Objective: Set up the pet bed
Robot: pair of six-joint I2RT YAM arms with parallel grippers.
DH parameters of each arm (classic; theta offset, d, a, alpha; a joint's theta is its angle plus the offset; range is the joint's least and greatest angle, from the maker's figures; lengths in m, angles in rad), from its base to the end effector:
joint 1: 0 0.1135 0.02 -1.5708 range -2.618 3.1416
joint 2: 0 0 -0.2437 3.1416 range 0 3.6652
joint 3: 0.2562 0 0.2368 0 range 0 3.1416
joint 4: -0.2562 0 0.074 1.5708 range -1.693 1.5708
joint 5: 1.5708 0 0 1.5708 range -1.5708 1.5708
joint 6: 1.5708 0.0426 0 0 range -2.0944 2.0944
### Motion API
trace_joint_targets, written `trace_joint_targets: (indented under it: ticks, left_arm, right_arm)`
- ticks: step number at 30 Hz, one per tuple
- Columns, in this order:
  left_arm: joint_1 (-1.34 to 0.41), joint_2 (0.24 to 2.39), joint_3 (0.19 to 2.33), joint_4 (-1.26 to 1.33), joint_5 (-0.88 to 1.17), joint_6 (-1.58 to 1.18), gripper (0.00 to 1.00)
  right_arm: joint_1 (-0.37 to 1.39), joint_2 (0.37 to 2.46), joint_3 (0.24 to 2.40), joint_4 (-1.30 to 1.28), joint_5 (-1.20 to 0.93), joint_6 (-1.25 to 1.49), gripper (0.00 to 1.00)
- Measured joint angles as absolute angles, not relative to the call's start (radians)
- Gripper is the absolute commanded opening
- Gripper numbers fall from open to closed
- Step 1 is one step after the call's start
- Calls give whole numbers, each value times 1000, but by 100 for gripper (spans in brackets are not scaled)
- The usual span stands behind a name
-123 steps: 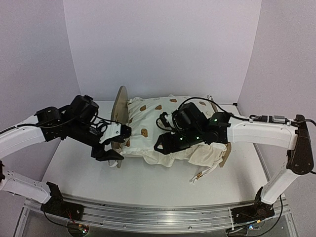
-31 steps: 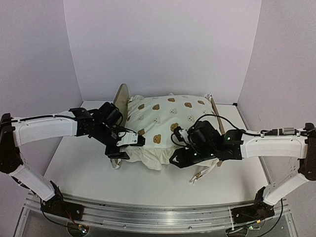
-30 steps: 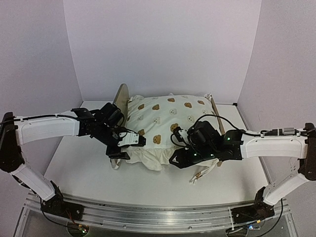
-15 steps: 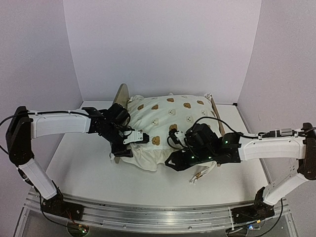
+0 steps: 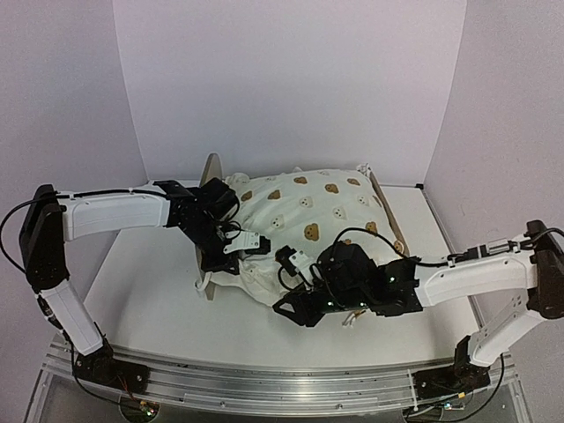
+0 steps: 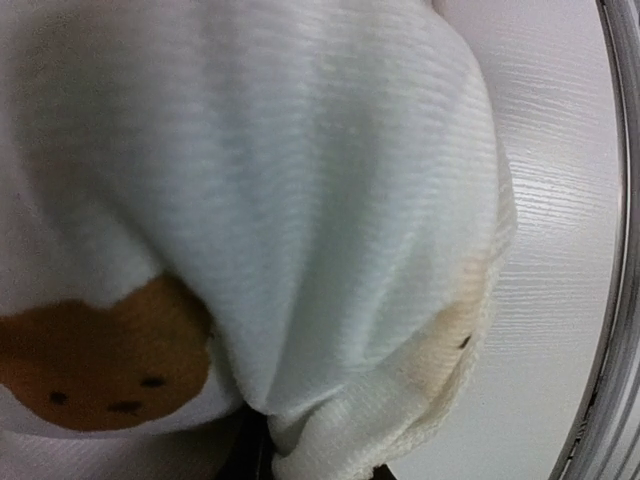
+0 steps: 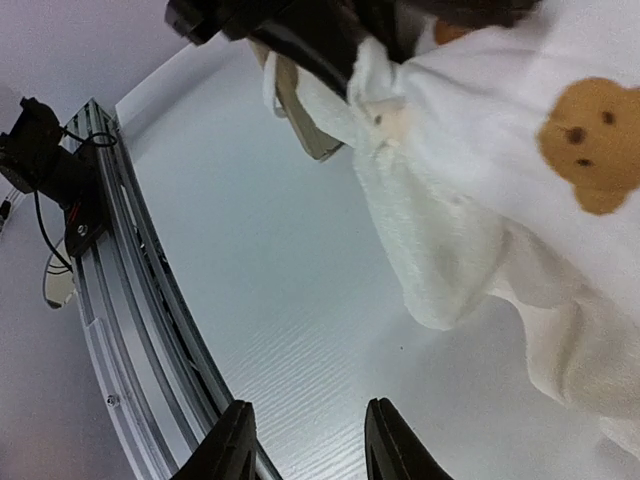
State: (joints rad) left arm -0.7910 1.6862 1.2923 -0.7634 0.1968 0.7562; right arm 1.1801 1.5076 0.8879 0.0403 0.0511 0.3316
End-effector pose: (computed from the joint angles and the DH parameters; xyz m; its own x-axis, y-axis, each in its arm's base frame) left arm 0.2255 -0.2399 0.2171 0.0480 0.9085 -0.4152 0.9893 0.0142 0.1455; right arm 0.1252 0.2983 0.2087 -0.4925 -0.3420 -0.8003 -0.7898 0.5618 0.2460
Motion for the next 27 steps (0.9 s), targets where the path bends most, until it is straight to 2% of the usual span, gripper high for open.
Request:
trace_joint_targets:
  ticks: [7,12,18,22,27]
  left_arm:
    - [-790,1755,1600,-989,278,669,0]
    - [-788,1756,1703,-1107,335,607,0]
    - [-786,1761,1791,-1195,377,547,0]
    - [-786,1765,1812,-1217,387,527,0]
    - [-786,1772,1832,-1228,391,518,0]
  right_arm:
    - [1241,1699,885,320,117,239,36]
    - [1242,1818,883,559,225,174,36]
    - [1232,1946,921,775,341,115,49]
    - [1228,2021,958,845,396,114,65]
    - [1223,2146,1049,939,424,113,68]
